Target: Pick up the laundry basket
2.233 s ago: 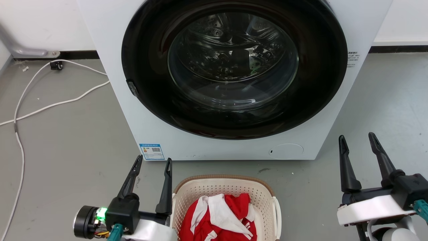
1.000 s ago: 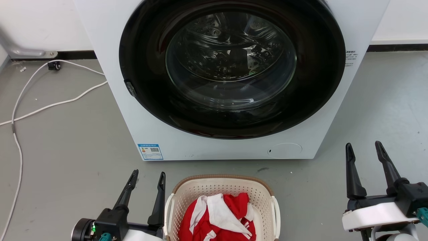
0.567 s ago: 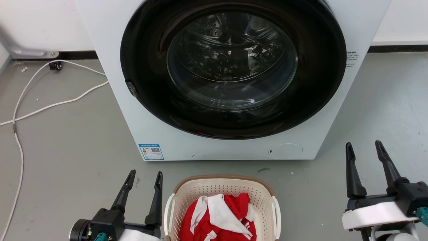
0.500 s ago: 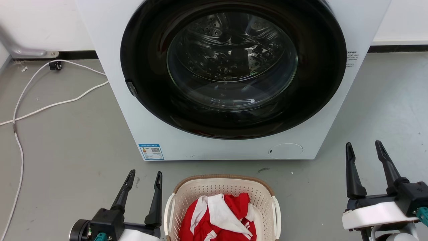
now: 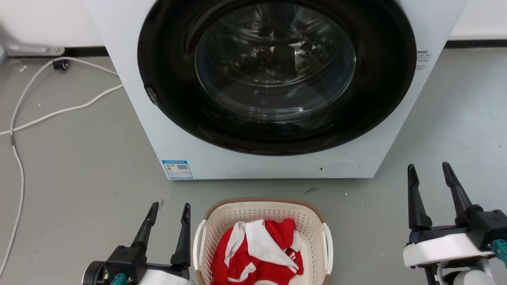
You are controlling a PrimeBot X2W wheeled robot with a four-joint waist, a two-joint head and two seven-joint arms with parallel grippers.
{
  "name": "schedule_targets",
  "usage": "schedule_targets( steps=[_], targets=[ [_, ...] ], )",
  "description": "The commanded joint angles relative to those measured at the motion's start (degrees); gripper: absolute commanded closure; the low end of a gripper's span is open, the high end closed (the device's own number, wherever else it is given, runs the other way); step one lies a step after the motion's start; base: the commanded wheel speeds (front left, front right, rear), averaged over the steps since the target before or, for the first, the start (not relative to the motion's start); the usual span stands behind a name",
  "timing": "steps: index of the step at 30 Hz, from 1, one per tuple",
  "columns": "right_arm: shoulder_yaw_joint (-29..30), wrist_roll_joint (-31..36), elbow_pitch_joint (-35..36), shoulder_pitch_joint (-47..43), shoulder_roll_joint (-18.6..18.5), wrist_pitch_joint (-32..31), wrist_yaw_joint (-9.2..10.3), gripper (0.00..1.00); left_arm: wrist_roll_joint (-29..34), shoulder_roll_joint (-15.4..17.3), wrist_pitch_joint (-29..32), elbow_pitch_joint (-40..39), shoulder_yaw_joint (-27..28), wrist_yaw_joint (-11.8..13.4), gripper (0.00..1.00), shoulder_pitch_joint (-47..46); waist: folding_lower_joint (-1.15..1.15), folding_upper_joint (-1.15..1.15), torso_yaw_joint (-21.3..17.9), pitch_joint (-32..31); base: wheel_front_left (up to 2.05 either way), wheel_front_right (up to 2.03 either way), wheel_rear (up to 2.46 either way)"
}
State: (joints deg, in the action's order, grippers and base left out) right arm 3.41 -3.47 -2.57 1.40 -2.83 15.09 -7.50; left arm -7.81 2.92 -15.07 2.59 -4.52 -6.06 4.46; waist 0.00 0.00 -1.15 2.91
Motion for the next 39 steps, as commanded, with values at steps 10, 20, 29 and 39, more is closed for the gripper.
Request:
schedule_targets(
  steps=[10,20,29,39],
  targets=[
    [-1.81,1.50,-8.65,8.30,-0.07,0.12,0.02,0.00,2.22,0.04,-0.16,9.08,1.10,-0.45,0.00,-7.87,0.00,0.00,-0.61,10.78,0.00,0.00,0.00],
    [-5.16,2.22,-21.60,18.68,-0.07,-0.18,0.02,0.00,1.98,3.95,-0.16,23.05,0.26,-1.30,0.00,-19.83,0.00,0.00,-1.02,21.93,0.00,0.00,0.00],
    [-7.87,0.55,-34.61,29.08,-0.07,-2.69,0.02,0.00,-0.48,8.06,-0.16,36.31,-5.28,-1.40,0.00,-32.41,0.00,0.00,-0.77,31.18,0.00,0.00,0.00],
    [-10.09,-0.60,-47.71,37.98,-0.07,-4.06,0.02,0.00,-4.56,10.46,-0.16,49.95,-13.46,-1.41,0.00,-43.98,0.00,0.00,0.04,38.37,0.00,0.00,0.00]
  ],
)
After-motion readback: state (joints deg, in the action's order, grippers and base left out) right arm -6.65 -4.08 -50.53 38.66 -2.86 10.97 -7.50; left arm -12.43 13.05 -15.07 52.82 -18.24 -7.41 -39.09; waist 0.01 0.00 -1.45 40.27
